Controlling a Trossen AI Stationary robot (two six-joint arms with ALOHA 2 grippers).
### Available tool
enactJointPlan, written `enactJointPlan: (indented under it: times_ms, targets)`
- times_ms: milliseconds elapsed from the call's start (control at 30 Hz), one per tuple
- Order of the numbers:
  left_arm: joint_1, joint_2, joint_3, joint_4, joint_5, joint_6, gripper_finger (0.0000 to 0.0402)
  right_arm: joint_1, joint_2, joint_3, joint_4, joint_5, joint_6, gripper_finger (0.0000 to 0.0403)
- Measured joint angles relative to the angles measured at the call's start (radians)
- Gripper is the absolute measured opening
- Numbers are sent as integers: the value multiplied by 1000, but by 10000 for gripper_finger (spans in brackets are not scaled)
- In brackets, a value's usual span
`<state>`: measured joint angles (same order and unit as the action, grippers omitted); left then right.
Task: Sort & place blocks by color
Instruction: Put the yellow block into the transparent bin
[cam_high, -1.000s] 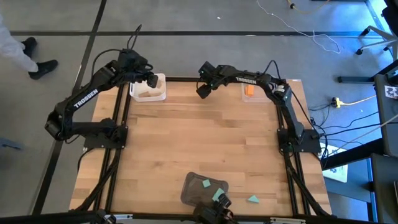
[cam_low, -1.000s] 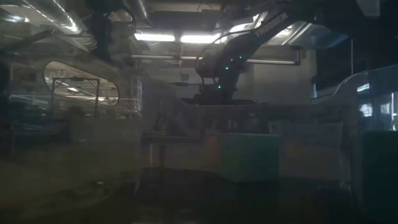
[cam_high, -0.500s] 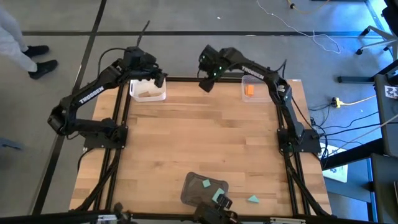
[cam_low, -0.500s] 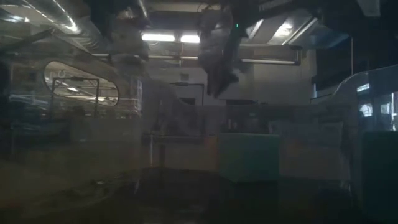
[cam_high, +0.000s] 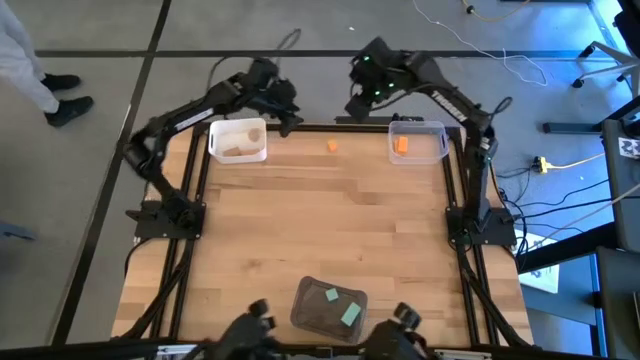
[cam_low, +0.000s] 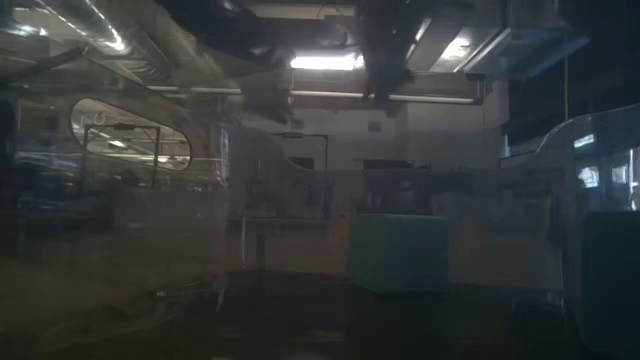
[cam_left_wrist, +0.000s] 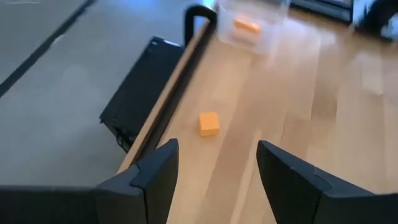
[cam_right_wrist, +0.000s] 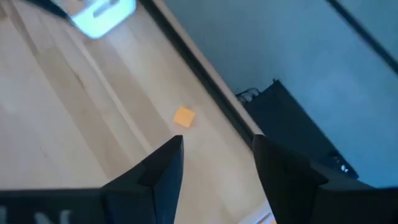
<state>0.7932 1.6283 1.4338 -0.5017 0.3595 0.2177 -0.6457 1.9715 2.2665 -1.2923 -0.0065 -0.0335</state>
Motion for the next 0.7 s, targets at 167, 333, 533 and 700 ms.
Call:
enactJointPlan:
  times_ms: [167, 333, 533, 700]
  targets:
    - [-45, 157, 135, -63, 1, 79, 208, -36, -70, 0, 0, -1, -5, 194]
    - [-92, 291, 229, -69, -21, 16, 208, -67, -129, 0, 0, 0, -9, 194]
    - [-157, 412, 299, -70, -89, -9, 208, -89, -155, 0, 0, 48, -15, 194]
    - [-202, 494, 338, -85, -229, -51, 208, -99, -155, -1, -1, 65, -15, 194]
